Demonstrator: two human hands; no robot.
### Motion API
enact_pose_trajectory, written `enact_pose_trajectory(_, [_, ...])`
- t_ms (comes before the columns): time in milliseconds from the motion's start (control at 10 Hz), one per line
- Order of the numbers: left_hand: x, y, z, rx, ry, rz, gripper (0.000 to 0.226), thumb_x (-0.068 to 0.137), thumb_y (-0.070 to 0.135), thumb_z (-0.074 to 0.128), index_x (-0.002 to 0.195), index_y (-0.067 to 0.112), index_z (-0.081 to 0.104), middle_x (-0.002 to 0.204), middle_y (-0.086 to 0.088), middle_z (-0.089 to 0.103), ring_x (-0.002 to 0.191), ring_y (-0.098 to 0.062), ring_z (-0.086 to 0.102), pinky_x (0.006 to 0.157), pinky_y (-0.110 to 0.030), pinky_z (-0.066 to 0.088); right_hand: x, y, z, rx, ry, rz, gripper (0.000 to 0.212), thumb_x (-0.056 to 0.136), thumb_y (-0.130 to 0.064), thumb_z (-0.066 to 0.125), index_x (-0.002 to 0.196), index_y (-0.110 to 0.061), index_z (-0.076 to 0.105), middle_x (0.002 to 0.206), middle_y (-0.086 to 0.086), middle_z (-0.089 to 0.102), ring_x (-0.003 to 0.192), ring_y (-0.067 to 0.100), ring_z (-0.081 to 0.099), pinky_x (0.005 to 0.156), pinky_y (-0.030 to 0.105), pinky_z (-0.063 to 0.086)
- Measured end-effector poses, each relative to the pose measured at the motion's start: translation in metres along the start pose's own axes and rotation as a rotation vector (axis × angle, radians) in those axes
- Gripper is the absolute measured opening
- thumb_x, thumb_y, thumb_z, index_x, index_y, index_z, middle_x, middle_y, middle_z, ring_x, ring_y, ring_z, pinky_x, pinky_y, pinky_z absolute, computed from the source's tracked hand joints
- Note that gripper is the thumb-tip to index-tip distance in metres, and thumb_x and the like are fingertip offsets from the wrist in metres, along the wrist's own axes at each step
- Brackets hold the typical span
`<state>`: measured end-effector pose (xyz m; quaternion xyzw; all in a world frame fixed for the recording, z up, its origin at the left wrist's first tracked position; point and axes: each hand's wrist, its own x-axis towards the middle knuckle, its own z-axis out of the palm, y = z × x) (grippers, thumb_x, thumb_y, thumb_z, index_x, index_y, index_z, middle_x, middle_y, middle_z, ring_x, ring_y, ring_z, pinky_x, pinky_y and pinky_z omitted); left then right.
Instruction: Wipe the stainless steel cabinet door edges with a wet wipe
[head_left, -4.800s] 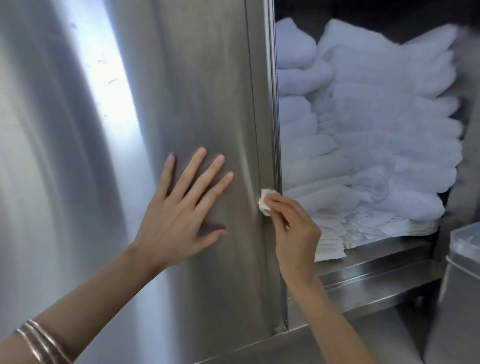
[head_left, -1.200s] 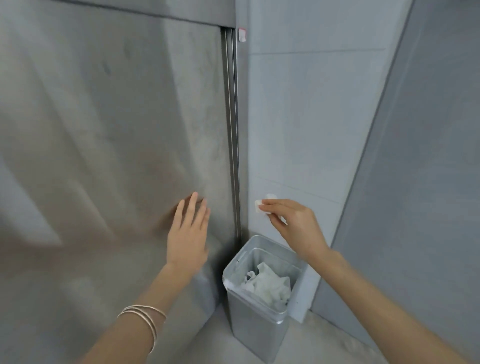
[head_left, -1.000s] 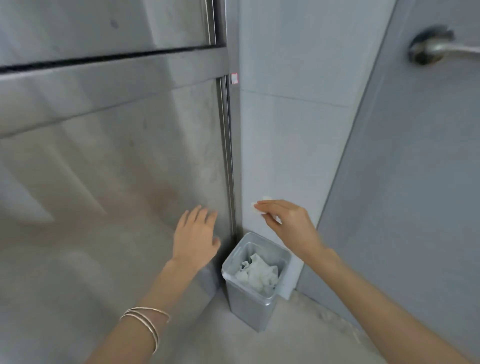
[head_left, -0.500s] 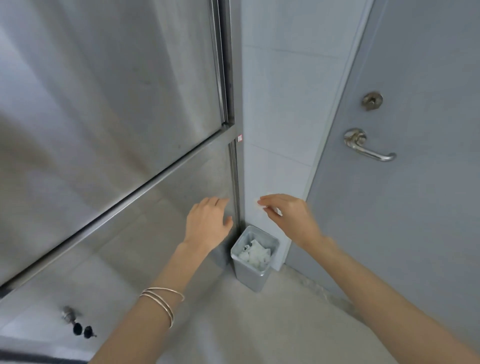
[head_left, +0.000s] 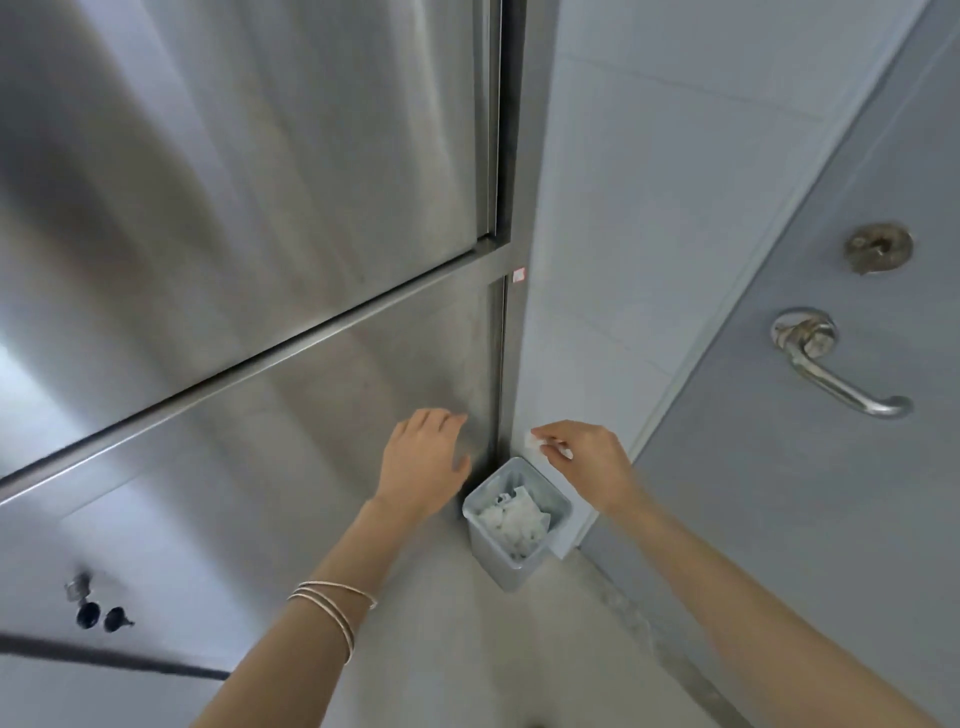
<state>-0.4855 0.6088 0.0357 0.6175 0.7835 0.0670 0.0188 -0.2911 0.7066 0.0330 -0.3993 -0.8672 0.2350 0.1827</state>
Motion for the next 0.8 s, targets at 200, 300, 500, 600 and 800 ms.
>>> enact_pose_trajectory(200, [0.023,0.006,0.059,-0.026,-0.077,-0.103,0.053,0.093,0.034,0.050,0.144,0.022,0.041,0.140,0.004,0.046,0.132,-0.017,0.037,0.103,-0.026,0.025,0.045,0.060,0.054,0.114,-0.130,0.094,0.026,0.089,-0.008,0.056,0.111,-0.013,0.069,0.106,0.004,0.070,0.092,0.021,0.065,0.084,0.027,0.048])
enact_pose_trajectory(300, [0.036,0.004,0.087,-0.003,-0.108,-0.111,0.051,0.094,0.032,0.047,0.144,0.022,0.039,0.141,0.004,0.045,0.132,-0.017,0.037,0.103,-0.026,0.023,0.064,0.084,0.082,0.059,-0.209,0.108,0.034,0.091,-0.010,0.056,0.124,-0.011,0.060,0.119,0.006,0.065,0.108,0.023,0.060,0.091,0.025,0.040])
enact_pose_trajectory(500, [0.053,0.005,0.138,-0.003,-0.146,-0.122,0.052,0.095,0.028,0.043,0.146,0.021,0.035,0.144,0.003,0.043,0.133,-0.017,0.037,0.104,-0.025,0.025,0.079,0.114,0.114,-0.048,-0.373,0.090,0.051,0.095,-0.022,0.052,0.143,-0.013,0.036,0.146,0.006,0.040,0.132,0.022,0.039,0.105,0.028,0.029])
enact_pose_trajectory(600, [0.057,0.008,0.146,-0.031,-0.138,-0.133,0.056,0.095,0.034,0.047,0.147,0.018,0.035,0.147,0.002,0.040,0.135,-0.018,0.035,0.107,-0.027,0.024,0.080,0.113,0.111,-0.241,-0.477,0.021,0.067,0.096,-0.028,0.049,0.150,-0.017,0.010,0.157,0.007,0.010,0.143,0.026,0.015,0.111,0.041,0.023])
enact_pose_trajectory(800, [0.059,0.015,0.098,0.033,-0.054,-0.009,0.056,0.077,0.026,0.074,0.129,0.013,0.059,0.125,-0.004,0.062,0.116,-0.022,0.057,0.101,-0.031,0.041,0.078,0.071,0.050,-0.436,-0.367,-0.118,0.066,0.097,-0.032,0.045,0.150,-0.015,0.009,0.156,0.008,0.013,0.142,0.027,0.015,0.112,0.043,0.021])
